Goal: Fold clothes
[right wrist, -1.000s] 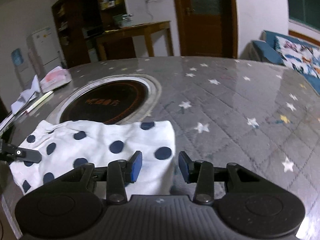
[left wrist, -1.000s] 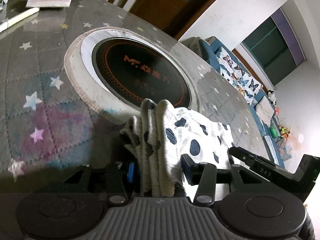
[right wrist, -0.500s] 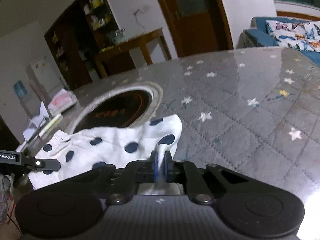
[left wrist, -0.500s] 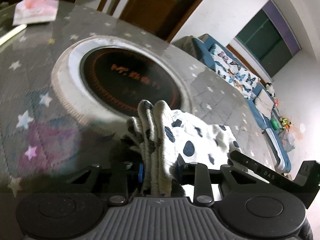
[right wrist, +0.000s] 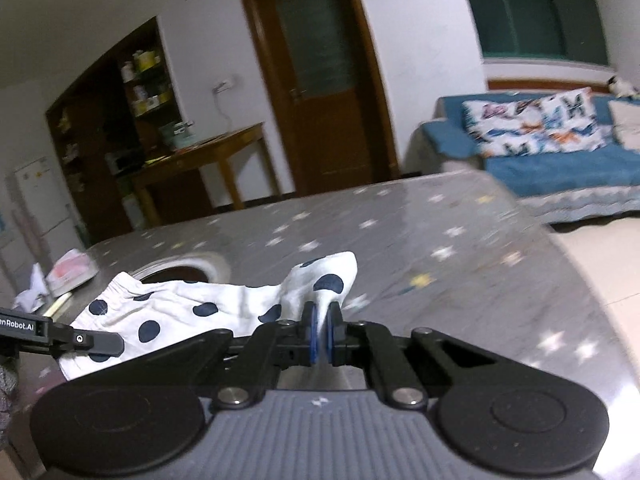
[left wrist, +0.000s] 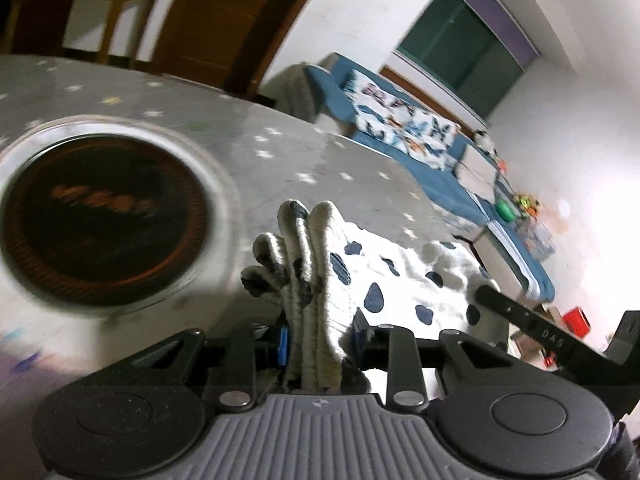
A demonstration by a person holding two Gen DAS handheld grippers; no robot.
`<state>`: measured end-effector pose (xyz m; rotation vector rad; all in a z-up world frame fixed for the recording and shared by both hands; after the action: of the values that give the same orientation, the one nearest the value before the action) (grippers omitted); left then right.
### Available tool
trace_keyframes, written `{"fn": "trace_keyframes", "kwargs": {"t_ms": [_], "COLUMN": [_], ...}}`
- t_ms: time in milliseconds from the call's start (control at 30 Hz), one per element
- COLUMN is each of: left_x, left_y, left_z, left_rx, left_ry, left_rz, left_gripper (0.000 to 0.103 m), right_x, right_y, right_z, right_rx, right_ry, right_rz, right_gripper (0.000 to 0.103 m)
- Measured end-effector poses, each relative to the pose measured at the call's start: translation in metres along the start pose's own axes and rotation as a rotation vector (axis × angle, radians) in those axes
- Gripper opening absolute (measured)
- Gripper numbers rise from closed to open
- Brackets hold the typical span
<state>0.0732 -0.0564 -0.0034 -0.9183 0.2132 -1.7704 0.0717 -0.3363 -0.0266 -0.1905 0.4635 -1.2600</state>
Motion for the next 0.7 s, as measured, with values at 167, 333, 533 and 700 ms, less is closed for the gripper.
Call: {"fn": "trace_keyframes", "kwargs": {"t_ms": [167,333,533,700], "left_x": [0.036,0.055,0.065,0.065], "left_y": [0.043,0.078,0.106,0.119], "left_z": [0.003,0.001,-0.003,-0.007], "left_rx": [-0.029,-0.056,-0.087,-0.109], "left_ry": [0.047,0.072,0.087,0.099], "left_rz": [-0.037,-0.037,-0.025,-0.006], "left_gripper": [0.031,0.031,0.031,0.031], "right_x": [0.036,0.071,0.108,0.122], "right_y": [0.011,0.025,0.04,0.047], "right_z": [0.007,0.01,0.01,0.0], "right_rx": [-0.005,-0.015,-0.028,-0.043], "right_ry": [0.005,0.015,0.029,0.04], "right_rz": [-0.066,-0.127,-0.186,-0.197], "right_gripper": [0.004,0.004,0.004,0.004]}}
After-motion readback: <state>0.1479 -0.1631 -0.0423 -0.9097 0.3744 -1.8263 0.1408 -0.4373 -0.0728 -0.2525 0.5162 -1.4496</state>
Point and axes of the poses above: each gripper's, at about its wrist camera, not at the fingertips, and y roughly the way its jaws point, x to its right, z to its top, the point moved 8 cm from there along y, roughly the way its jaws point, and after that the axes turned 6 degrees about x, right-handed, at the moved point
